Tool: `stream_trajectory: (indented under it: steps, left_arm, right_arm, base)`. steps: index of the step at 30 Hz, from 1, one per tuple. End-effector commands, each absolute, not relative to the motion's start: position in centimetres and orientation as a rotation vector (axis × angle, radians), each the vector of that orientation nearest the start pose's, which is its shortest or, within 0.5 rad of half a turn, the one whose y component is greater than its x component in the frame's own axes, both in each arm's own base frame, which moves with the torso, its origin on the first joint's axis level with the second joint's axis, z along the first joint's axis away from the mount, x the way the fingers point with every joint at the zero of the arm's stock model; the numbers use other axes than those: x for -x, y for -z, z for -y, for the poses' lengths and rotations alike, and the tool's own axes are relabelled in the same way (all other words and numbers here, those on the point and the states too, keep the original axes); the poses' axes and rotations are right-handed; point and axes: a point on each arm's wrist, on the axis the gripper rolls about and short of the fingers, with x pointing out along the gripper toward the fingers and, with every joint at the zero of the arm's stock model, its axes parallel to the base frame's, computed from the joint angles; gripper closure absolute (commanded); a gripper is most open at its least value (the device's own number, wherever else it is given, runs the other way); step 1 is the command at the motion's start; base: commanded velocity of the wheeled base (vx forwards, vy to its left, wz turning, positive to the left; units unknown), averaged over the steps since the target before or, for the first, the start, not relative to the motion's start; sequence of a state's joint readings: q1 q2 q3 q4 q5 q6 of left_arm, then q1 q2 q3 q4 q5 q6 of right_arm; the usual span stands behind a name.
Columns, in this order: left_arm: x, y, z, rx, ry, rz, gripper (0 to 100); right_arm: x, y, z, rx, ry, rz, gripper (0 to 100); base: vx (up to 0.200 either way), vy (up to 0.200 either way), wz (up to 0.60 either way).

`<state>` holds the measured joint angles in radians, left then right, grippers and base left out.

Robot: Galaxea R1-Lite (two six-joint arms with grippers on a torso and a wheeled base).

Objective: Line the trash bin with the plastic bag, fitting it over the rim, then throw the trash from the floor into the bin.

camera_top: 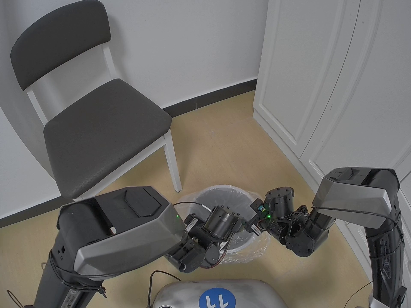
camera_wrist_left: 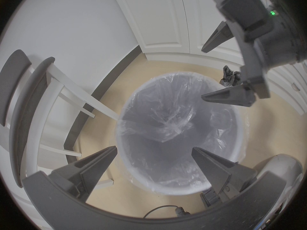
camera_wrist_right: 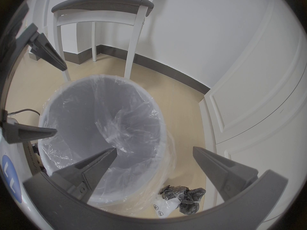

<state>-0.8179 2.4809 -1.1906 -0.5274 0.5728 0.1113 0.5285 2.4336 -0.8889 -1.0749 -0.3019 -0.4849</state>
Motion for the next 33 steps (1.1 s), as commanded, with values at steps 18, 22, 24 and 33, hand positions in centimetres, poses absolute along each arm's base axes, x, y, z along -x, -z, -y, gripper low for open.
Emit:
stream_trajectory:
  steps: [18, 22, 24, 33]
  left_arm:
    - [-27.9, 5.7, 29.1, -0.65, 0.266, -0.678, 0]
    - [-27.8, 5.7, 29.1, -0.612, 0.27, -0.629, 0]
    - [-28.1, 5.5, 29.4, -0.588, 0.269, -0.601, 0]
    - [-28.6, 4.6, 29.3, -0.507, 0.254, -0.541, 0]
  right_arm:
    - [-35.1, 1.1, -18.6, 0.653, -0.297, -0.354, 0]
    - [-35.2, 1.3, -18.6, 0.654, -0.298, -0.357, 0]
    - [-35.2, 1.4, -18.6, 0.655, -0.295, -0.359, 0]
    - [-36.0, 1.2, -17.8, 0.647, -0.27, -0.359, 0]
  base:
    - [0.0, 0.0, 0.0]
    - [0.0, 0.0, 0.0]
    - [0.0, 0.0, 0.0]
    - [0.0, 0.0, 0.0]
